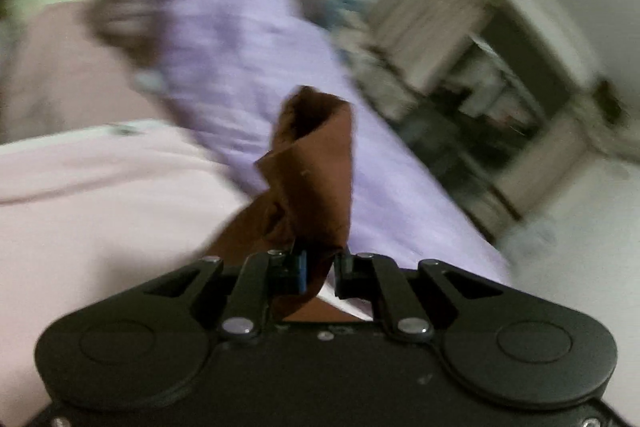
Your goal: Fold large clothes
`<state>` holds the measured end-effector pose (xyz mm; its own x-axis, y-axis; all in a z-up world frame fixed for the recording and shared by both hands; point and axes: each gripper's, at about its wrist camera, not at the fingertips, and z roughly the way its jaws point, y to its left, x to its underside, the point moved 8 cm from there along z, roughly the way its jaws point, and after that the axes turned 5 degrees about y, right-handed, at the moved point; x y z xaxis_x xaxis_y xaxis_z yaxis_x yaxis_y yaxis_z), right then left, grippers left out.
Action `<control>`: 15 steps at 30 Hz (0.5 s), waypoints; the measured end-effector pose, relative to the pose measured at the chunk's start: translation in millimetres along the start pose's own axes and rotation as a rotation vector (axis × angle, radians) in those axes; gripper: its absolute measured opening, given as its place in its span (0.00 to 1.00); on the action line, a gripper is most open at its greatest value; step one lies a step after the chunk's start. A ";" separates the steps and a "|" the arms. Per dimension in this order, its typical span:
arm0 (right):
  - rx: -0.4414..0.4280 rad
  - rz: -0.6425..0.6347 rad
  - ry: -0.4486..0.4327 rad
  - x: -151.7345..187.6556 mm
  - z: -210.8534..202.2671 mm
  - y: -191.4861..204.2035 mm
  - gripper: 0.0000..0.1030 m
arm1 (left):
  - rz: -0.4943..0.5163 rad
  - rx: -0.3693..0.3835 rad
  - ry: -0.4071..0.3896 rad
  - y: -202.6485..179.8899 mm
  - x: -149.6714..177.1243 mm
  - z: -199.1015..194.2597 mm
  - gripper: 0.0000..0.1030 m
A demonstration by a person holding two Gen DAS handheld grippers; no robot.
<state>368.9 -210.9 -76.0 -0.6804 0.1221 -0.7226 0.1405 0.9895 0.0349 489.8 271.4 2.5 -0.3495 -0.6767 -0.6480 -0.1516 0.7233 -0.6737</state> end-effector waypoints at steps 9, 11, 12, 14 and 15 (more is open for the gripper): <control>-0.014 0.044 -0.034 -2.7 -19.0 -24.3 1.00 | 0.196 0.327 0.247 -178.2 138.3 45.1 0.08; -0.013 0.056 -0.034 -1.9 -20.6 -30.4 1.00 | 0.227 0.343 0.325 -193.4 177.4 66.7 0.11; -0.021 0.064 -0.033 -1.7 -20.7 -33.3 1.00 | 0.242 0.335 0.363 -196.5 197.3 78.6 0.17; -0.058 0.092 -0.031 -2.2 -18.9 -37.9 1.00 | 0.287 0.299 0.445 -195.4 234.8 102.1 0.56; -0.085 0.108 -0.029 -2.7 -17.6 -39.2 1.00 | 0.298 0.283 0.487 -191.6 249.0 110.5 0.55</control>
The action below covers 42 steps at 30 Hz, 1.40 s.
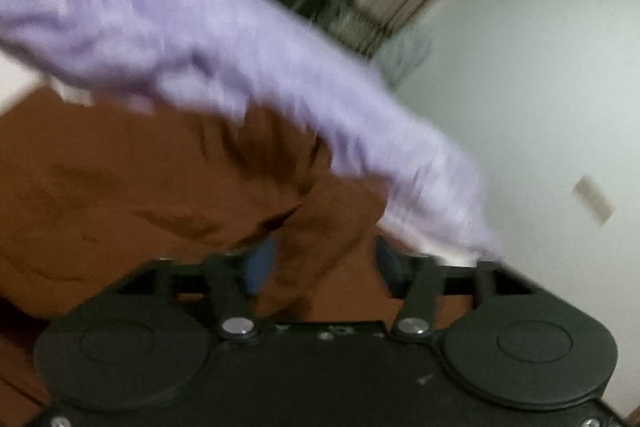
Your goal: Fold large clothes
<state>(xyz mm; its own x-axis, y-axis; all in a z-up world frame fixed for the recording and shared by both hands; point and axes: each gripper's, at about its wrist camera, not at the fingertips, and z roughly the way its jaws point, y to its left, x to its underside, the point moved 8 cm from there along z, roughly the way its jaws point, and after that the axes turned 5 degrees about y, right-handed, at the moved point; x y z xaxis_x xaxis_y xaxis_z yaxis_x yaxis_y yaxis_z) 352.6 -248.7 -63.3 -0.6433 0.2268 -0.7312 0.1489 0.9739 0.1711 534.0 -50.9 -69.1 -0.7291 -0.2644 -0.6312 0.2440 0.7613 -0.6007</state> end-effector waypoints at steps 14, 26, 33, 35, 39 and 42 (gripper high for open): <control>-0.404 0.368 0.246 -29.8 120.3 33.3 0.77 | 0.039 -0.236 -0.143 90.7 -26.2 -99.4 0.57; -0.420 0.294 0.062 -79.5 110.2 51.5 0.11 | 0.024 -0.204 -0.130 104.9 -22.0 -92.9 0.57; -0.296 0.320 0.183 -57.3 174.7 12.2 0.14 | -0.040 -0.234 -0.048 134.8 -2.6 -54.7 0.58; -0.338 0.356 0.176 -51.1 181.9 5.4 0.15 | -0.035 -0.231 -0.051 139.3 -1.6 -50.7 0.59; -0.339 0.378 0.160 -54.9 170.9 0.7 0.35 | -0.018 -0.243 -0.045 131.0 -5.9 -56.7 0.59; -0.233 0.277 0.064 -67.7 142.5 0.3 0.38 | 0.002 -0.241 -0.078 116.6 -14.5 -72.6 0.59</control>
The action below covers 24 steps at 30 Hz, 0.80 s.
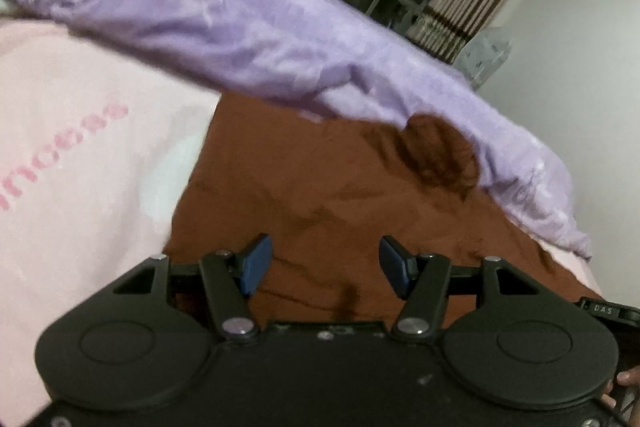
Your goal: Fold large clothes
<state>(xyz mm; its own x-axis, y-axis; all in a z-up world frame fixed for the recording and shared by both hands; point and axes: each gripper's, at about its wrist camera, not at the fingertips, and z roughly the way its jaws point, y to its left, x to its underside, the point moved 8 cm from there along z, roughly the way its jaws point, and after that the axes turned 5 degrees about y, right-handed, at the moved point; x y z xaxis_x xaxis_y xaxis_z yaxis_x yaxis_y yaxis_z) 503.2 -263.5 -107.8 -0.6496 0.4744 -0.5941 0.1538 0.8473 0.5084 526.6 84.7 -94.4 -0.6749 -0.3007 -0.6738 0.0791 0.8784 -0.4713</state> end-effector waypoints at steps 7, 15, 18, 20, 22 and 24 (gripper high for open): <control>-0.063 -0.172 -0.043 -1.7 -3.7 48.7 0.37 | 0.103 -0.097 -0.013 -6.0 -0.6 -1.3 0.59; -0.022 -0.100 0.031 11.1 22.4 16.6 0.32 | 0.118 -0.131 0.036 7.6 19.4 24.1 0.59; -0.066 -0.035 0.011 0.2 -8.6 3.1 0.37 | 0.125 -0.131 0.034 -0.6 15.9 13.3 0.60; -0.104 0.006 -0.038 -10.7 -41.7 -19.8 0.47 | 0.135 -0.126 0.024 -7.6 14.9 1.9 0.60; -0.079 0.073 -0.108 -27.1 -80.6 -64.9 0.59 | 0.160 -0.127 0.014 -13.2 17.0 -7.4 0.60; -0.019 0.139 -0.181 -41.5 -113.1 -115.5 0.59 | 0.186 -0.133 0.007 -16.9 20.9 -14.4 0.60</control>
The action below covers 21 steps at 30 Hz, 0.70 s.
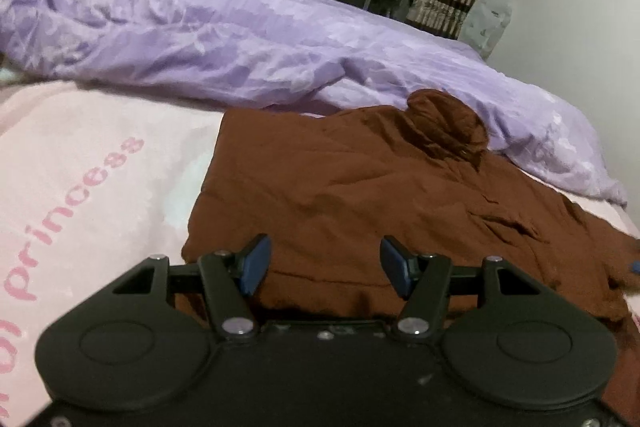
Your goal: Fold large clothes
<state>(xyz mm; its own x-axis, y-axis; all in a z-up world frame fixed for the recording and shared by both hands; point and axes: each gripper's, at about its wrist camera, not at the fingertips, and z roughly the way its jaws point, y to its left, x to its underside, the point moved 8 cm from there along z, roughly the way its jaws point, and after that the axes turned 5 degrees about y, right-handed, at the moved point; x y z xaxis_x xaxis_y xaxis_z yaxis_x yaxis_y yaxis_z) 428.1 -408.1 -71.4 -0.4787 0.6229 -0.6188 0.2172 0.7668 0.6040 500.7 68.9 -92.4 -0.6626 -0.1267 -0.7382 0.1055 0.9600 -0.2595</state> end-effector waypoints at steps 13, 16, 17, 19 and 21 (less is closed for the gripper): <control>0.306 0.429 -0.243 -86.2 -80.4 -261.5 0.60 | -0.004 -0.060 -0.007 -6.8 6.3 1.5 0.60; 0.306 0.476 -0.256 -92.6 -73.4 -287.0 0.59 | 0.013 -0.075 -0.007 -9.9 5.3 4.6 0.60; 0.297 0.480 -0.267 -97.5 -68.6 -290.2 0.59 | 0.017 -0.083 -0.005 -10.6 5.0 6.1 0.60; 0.282 0.493 -0.299 -106.4 -64.3 -295.5 0.60 | 0.018 -0.093 -0.001 -10.6 4.2 9.6 0.60; 0.261 0.522 -0.334 -112.2 -62.0 -304.7 0.60 | 0.014 -0.098 0.004 -10.6 3.6 12.9 0.60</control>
<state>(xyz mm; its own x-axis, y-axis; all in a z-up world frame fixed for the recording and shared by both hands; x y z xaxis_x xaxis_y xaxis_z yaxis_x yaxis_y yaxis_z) 362.9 -721.2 -154.8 0.0247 0.9044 -0.4260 0.5678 0.3381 0.7505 506.7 55.1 -100.3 -0.6646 -0.1122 -0.7387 0.0420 0.9815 -0.1868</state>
